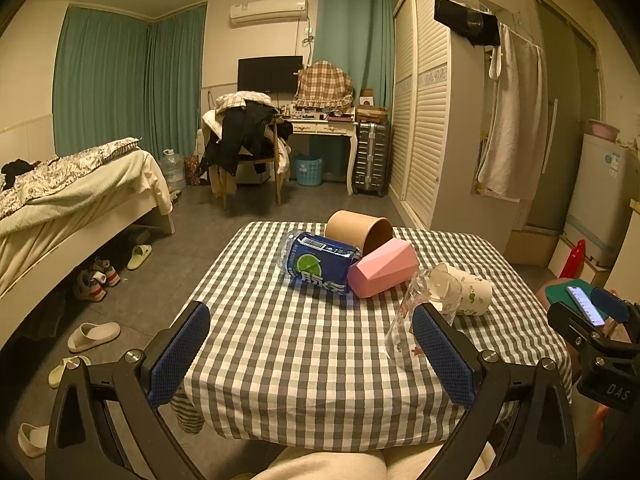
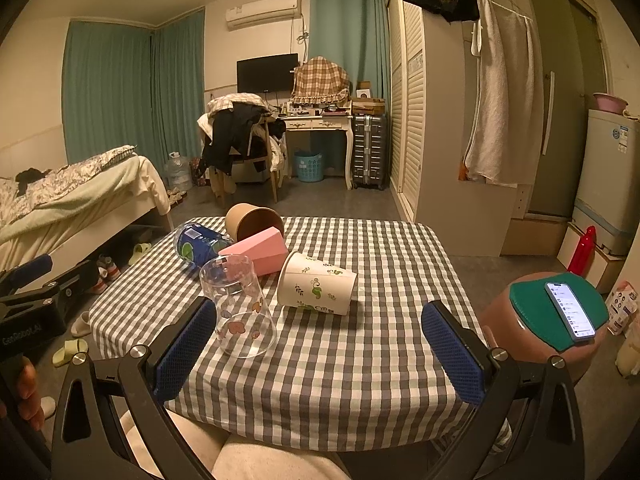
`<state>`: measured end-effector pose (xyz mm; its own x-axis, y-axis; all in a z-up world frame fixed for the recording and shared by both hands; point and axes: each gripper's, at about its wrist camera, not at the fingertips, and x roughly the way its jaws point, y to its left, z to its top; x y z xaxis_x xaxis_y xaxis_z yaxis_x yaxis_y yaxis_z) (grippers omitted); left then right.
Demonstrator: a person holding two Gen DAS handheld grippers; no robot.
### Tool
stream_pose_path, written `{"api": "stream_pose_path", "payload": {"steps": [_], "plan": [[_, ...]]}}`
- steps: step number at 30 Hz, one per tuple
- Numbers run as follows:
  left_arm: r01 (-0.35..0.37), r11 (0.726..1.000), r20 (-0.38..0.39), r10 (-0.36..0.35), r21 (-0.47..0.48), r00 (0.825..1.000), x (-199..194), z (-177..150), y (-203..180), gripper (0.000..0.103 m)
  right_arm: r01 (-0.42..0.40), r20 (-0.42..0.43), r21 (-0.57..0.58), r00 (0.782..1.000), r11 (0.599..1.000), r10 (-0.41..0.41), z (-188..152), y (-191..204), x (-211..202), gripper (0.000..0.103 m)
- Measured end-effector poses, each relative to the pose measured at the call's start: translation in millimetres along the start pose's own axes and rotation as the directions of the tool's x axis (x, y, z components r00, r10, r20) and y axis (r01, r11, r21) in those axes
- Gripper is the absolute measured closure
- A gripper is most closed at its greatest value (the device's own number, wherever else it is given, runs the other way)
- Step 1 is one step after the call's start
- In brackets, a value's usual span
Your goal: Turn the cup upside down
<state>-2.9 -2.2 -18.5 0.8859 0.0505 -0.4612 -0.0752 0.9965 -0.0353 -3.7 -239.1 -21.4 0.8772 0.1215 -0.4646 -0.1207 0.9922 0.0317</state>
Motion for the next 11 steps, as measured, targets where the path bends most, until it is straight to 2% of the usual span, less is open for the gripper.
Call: {"api": "stream_pose_path", "payload": {"steps": [11], "plan": [[0.004,1.000,-0.011,-0.004,0.002,1.000,2.1,-3.1,-1.9,0.000,-0.003,-0.015,-0.005,1.000,1.000,0.003,-5.1,2.6,4.2,0.000]]}}
